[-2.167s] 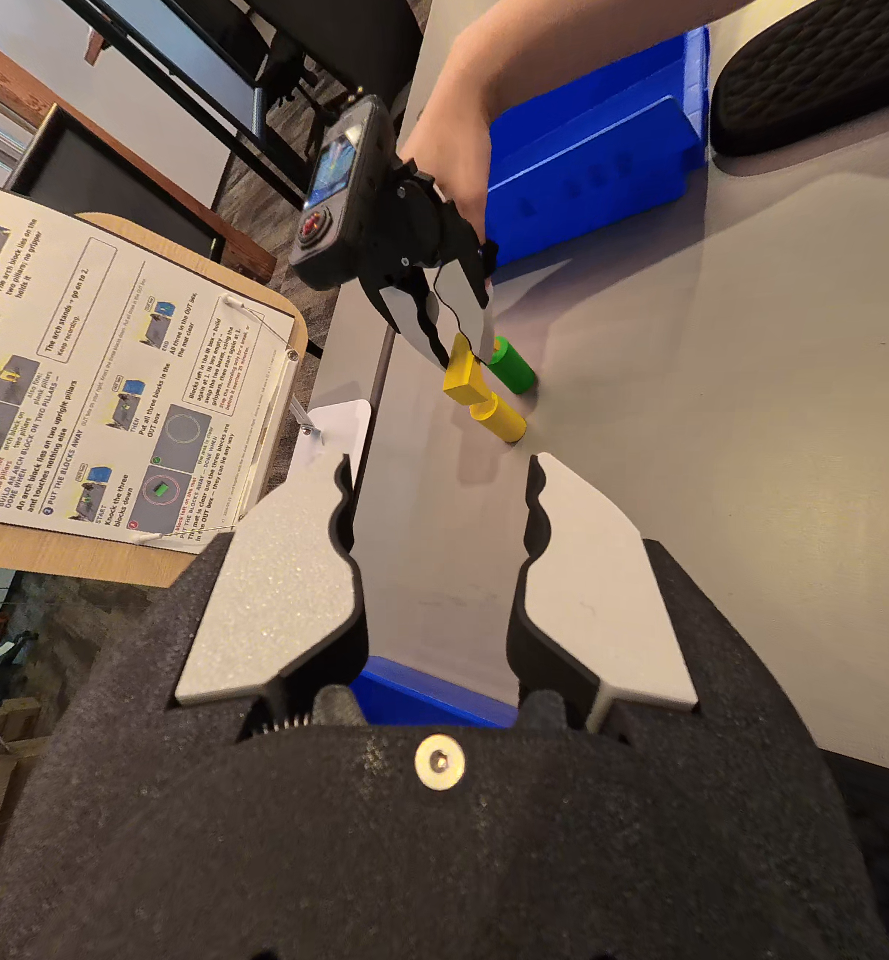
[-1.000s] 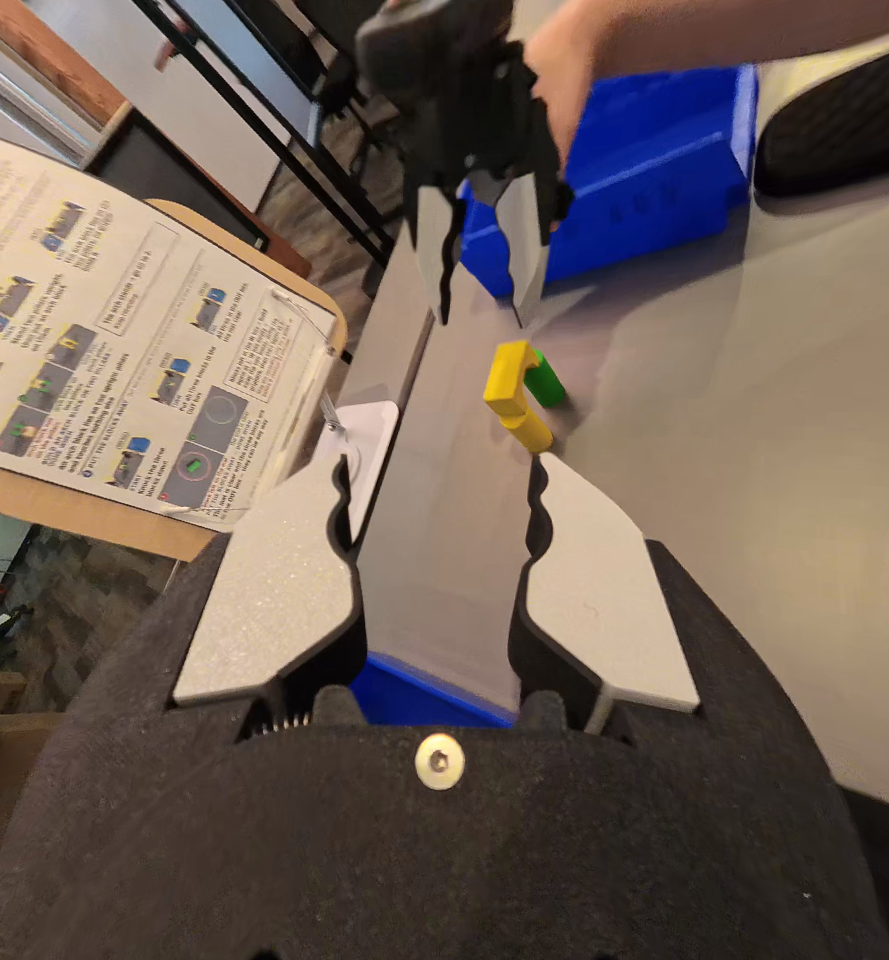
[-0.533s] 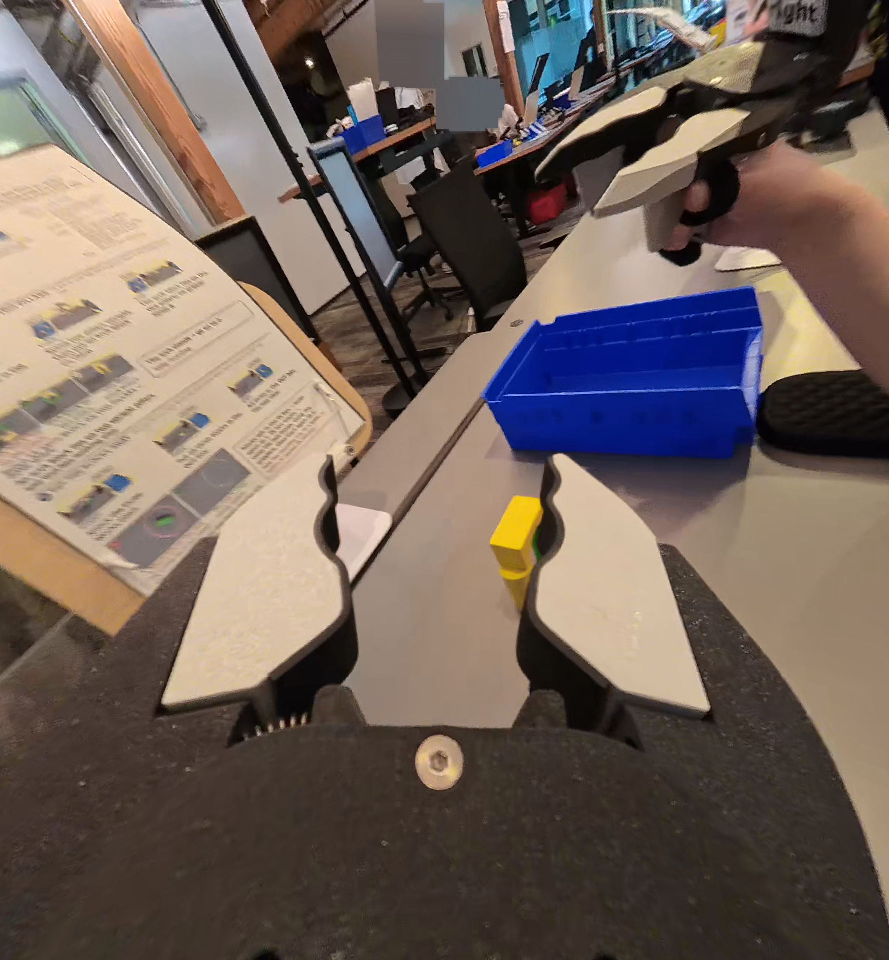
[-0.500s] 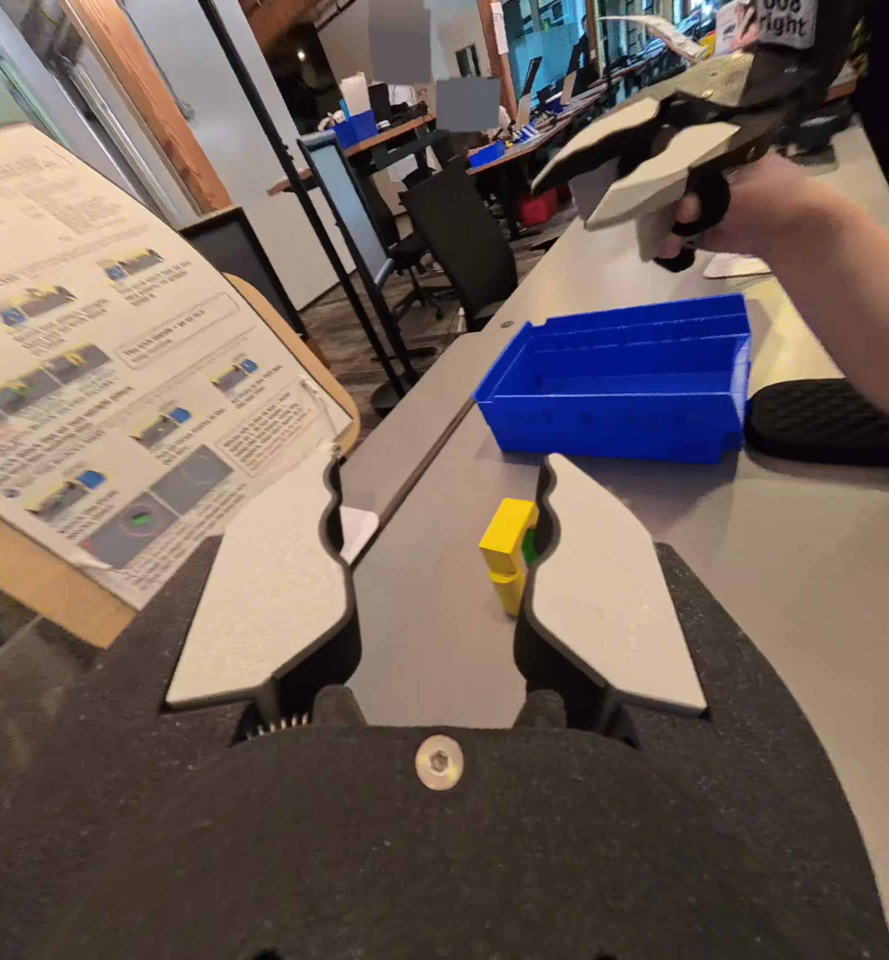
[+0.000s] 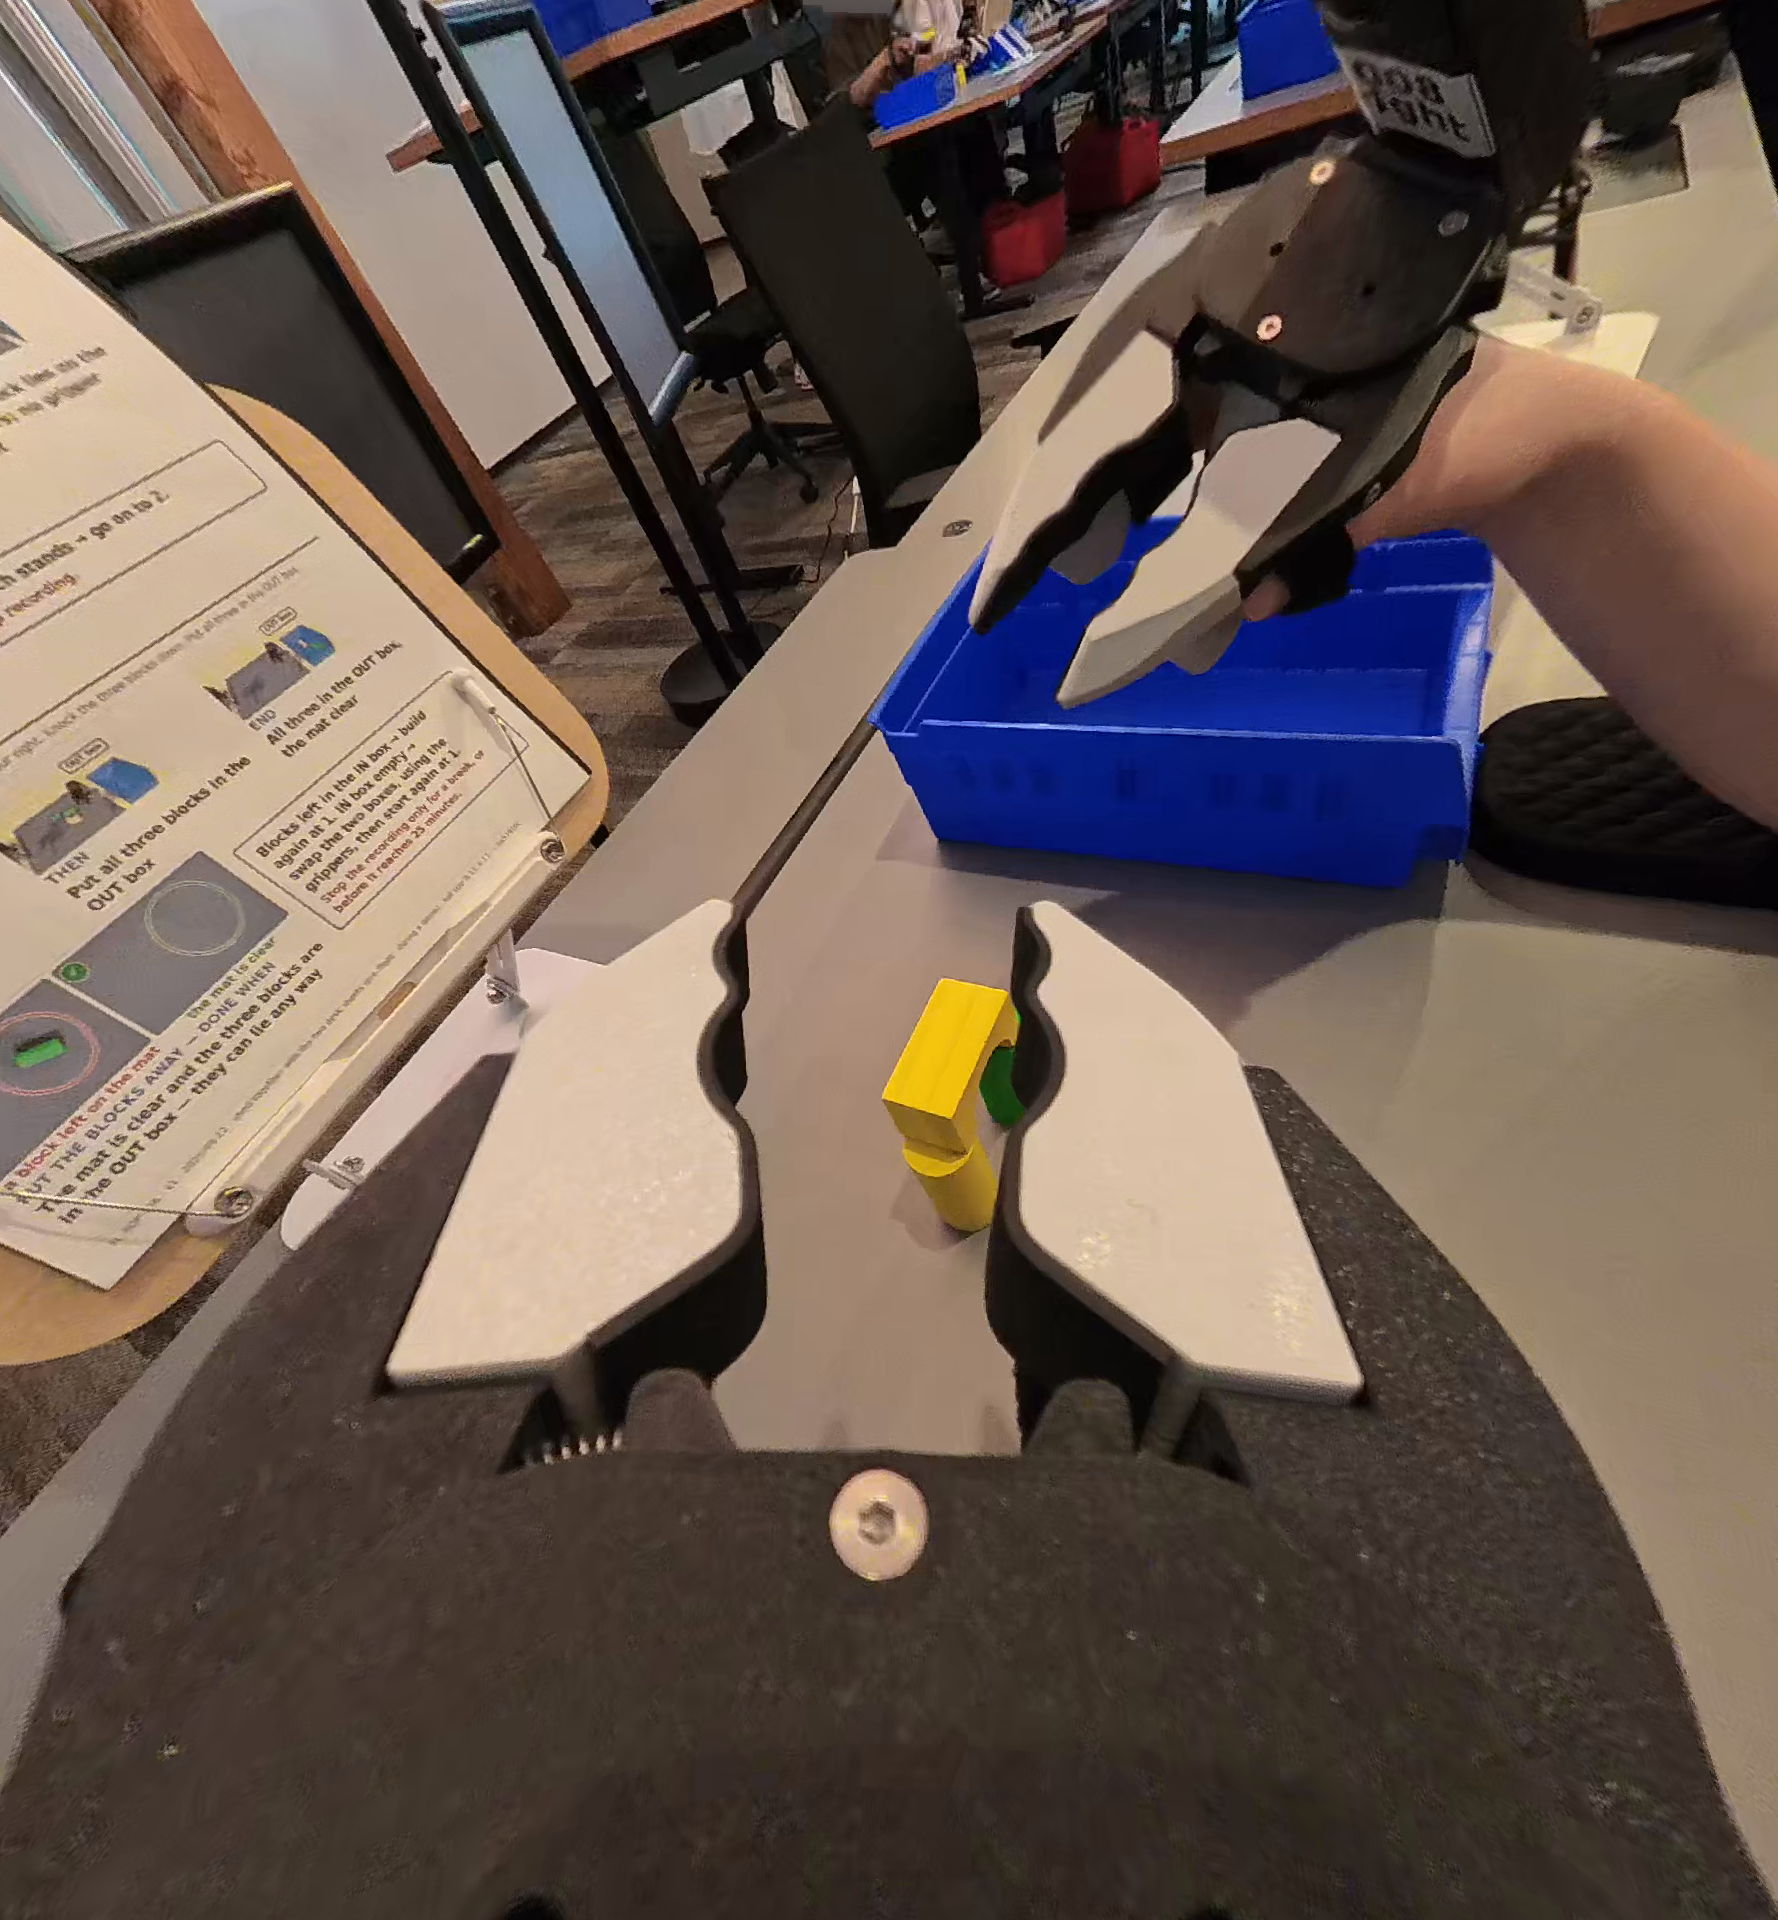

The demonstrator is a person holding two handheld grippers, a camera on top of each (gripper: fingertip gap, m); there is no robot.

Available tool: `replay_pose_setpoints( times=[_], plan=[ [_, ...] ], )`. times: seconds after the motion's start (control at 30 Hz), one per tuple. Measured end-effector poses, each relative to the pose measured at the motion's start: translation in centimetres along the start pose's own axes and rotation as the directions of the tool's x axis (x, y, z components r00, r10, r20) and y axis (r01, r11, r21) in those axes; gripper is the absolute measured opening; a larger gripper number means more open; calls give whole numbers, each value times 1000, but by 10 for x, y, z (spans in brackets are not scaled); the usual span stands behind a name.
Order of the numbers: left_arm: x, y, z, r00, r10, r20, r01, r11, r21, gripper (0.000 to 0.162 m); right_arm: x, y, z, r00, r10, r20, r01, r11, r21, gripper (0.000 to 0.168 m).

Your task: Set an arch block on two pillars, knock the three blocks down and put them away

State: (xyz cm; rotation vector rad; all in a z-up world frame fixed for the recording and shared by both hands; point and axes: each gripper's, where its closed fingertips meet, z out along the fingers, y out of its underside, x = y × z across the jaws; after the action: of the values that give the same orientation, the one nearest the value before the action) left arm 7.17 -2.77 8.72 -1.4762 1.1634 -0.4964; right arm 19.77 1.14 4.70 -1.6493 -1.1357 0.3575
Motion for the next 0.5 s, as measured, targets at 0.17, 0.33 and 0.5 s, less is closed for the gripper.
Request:
replay_pose_setpoints(
  times=[0.17, 0.33, 0.5],
  plan=[
    [-2, 9, -4, 997, -68, -33, 69, 997, 41, 38, 9, 11, 8, 990, 143, -1, -143, 990, -16, 39],
    [-11, 29, -8, 996, -71, -44, 72, 997, 20, 38, 21, 4, 4, 973, 228, -11, -227, 970, 90, 39],
    [-14, 28, -11, 995, -74, -74, 77, 996, 44, 36, 26, -11, -3, 965, 263, 3, -258, 943, 209, 36]
  ],
)
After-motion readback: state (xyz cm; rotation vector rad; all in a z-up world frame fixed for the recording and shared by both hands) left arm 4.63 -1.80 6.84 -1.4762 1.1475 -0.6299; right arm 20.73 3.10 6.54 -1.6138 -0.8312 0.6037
